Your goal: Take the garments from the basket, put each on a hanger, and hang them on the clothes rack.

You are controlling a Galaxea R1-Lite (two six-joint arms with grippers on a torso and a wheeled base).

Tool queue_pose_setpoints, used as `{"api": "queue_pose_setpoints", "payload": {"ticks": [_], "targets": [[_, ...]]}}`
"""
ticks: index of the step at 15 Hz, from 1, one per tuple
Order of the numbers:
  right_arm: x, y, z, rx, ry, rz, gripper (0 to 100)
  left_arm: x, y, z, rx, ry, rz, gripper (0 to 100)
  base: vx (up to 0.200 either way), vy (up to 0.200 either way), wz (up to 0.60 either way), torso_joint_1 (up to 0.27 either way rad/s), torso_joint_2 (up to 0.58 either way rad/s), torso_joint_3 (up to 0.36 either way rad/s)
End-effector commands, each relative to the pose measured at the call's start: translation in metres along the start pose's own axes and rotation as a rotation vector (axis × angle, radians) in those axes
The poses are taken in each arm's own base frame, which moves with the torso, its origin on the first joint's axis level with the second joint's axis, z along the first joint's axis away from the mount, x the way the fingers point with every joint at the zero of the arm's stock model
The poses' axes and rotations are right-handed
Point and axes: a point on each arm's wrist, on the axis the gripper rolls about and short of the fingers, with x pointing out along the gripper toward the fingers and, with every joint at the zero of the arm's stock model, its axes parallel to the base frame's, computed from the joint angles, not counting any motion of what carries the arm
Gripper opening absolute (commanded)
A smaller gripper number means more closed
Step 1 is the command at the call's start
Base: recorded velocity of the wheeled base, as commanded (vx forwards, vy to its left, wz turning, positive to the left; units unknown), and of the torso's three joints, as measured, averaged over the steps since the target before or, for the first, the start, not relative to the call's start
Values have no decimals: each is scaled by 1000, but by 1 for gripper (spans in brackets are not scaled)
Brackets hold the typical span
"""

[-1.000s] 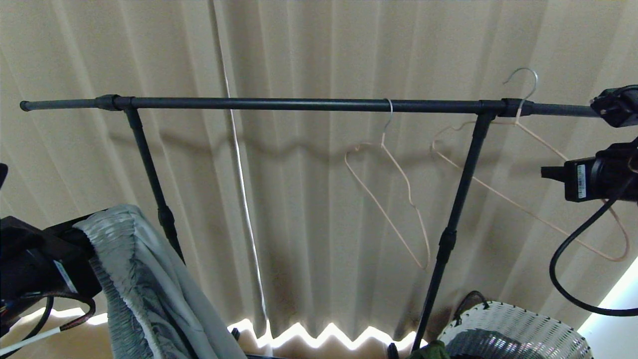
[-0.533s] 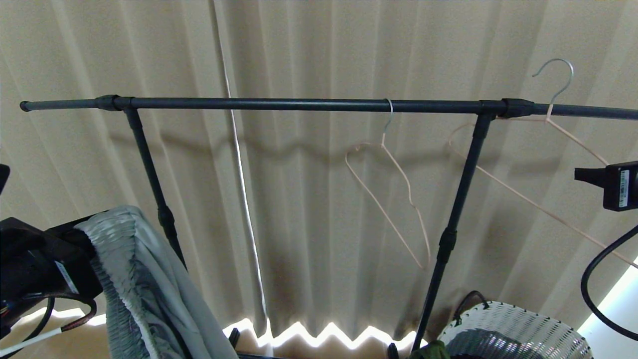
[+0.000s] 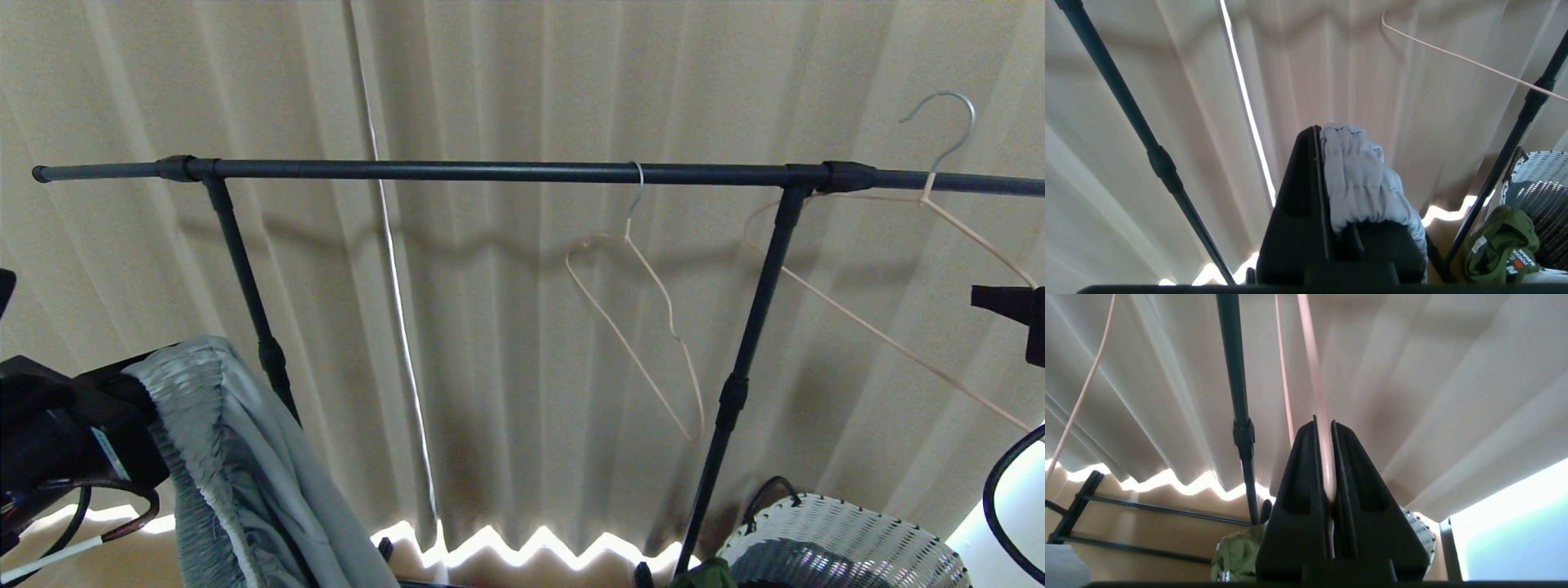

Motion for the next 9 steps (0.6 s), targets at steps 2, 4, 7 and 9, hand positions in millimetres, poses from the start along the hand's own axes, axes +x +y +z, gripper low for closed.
{"api": "queue_pose_setpoints", "payload": {"ticks": [2,4,7,9], "targets": [[-12,-2,-4,3,-19,-12,0,0,0,0,0,2,-1,0,0,0,0,0,0,0],[-16,-2,-10,3,-13,-17,0,0,0,0,0,2,-1,0,0,0,0,0,0,0],[-18,-7,-22,10,18,-53,0,0,0,-3,6,10,-1,0,0,0,0,0,0,0],[-22,-8,-29,8,29,-60,0,-1,0,-5,9,13,-2,0,0,0,0,0,0,0]]}}
